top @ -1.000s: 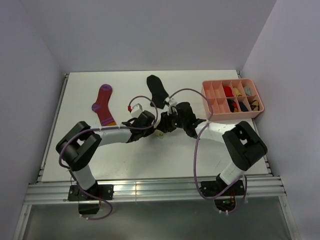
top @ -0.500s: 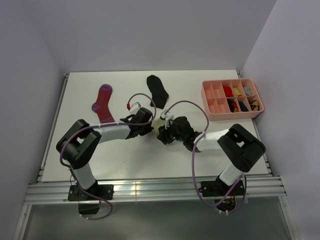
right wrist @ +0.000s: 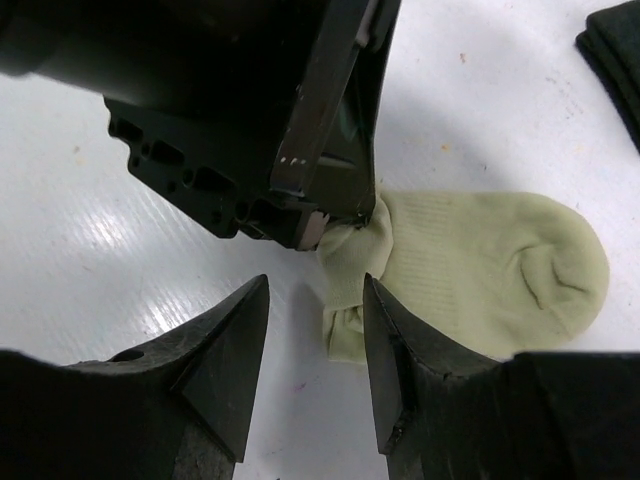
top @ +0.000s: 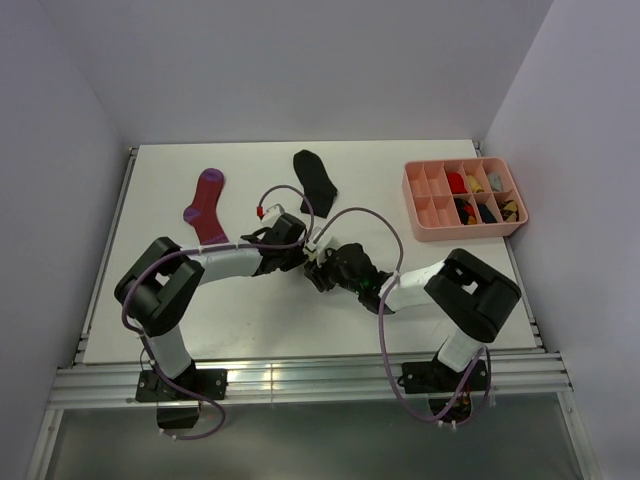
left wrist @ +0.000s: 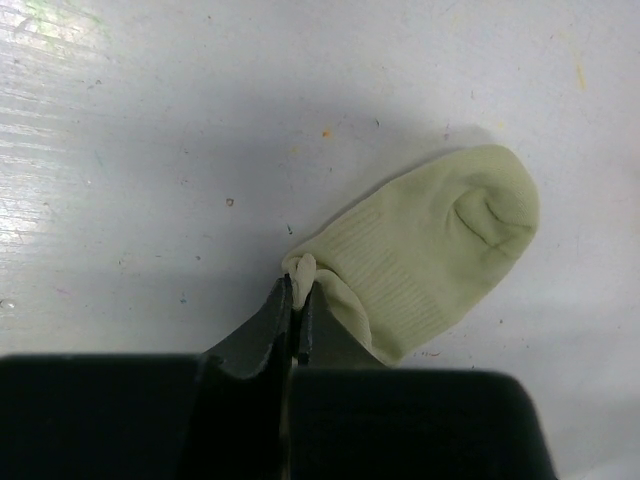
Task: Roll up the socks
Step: Roll the sock at the center of the board.
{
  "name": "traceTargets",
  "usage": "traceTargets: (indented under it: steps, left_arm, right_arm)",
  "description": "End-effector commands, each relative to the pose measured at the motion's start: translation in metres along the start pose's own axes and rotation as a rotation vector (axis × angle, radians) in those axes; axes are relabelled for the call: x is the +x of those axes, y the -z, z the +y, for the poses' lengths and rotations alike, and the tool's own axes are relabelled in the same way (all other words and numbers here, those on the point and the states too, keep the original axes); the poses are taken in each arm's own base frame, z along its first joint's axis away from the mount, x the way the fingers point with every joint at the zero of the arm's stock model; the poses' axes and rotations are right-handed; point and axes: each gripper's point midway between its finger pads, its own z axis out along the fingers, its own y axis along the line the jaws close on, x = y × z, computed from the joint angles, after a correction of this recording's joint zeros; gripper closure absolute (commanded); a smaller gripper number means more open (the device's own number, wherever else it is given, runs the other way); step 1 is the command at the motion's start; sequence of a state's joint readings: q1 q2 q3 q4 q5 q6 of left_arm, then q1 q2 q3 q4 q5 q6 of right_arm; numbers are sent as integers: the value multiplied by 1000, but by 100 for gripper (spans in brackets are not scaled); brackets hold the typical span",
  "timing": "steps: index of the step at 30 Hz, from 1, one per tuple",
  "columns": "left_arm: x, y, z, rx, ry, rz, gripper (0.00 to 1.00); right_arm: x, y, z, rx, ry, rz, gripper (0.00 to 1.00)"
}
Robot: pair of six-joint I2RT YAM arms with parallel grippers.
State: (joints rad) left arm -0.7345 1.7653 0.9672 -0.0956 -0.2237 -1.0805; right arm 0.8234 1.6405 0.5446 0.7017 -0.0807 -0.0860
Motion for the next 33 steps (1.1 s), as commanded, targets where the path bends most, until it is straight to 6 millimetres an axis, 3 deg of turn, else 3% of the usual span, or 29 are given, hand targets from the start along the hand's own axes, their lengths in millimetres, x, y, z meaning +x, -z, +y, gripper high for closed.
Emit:
traceTargets:
  steps: [1, 13, 15, 18, 19, 22, 26, 33]
  left_arm:
    - [-2, 2, -11, 22, -23, 9, 100]
    - [1, 0, -11, 27, -19, 30, 100]
    - [2, 1, -11, 30, -19, 33, 100]
    - [2, 1, -12, 42, -11, 42, 100]
    - [3, 2, -12, 45, -9, 46, 100]
    - [0, 4, -11, 51, 4, 37, 99]
    - [-9, 7, -4, 45, 42, 4, 85]
    - [-33, 25, 7, 44, 111, -124, 59]
  right_arm:
    - [-16, -10, -2, 30, 63, -45, 50]
    - [20, -28, -10, 93, 54, 68, 58]
    - [26, -30, -11, 101, 42, 91, 66]
    - [34, -30, -12, 109, 31, 130, 86]
    - [34, -30, -10, 100, 23, 131, 99]
    - [33, -29, -7, 64, -9, 146, 100]
    - [30, -26, 9, -72, -115, 181, 100]
    - [10, -15, 9, -242, -421, 192, 100]
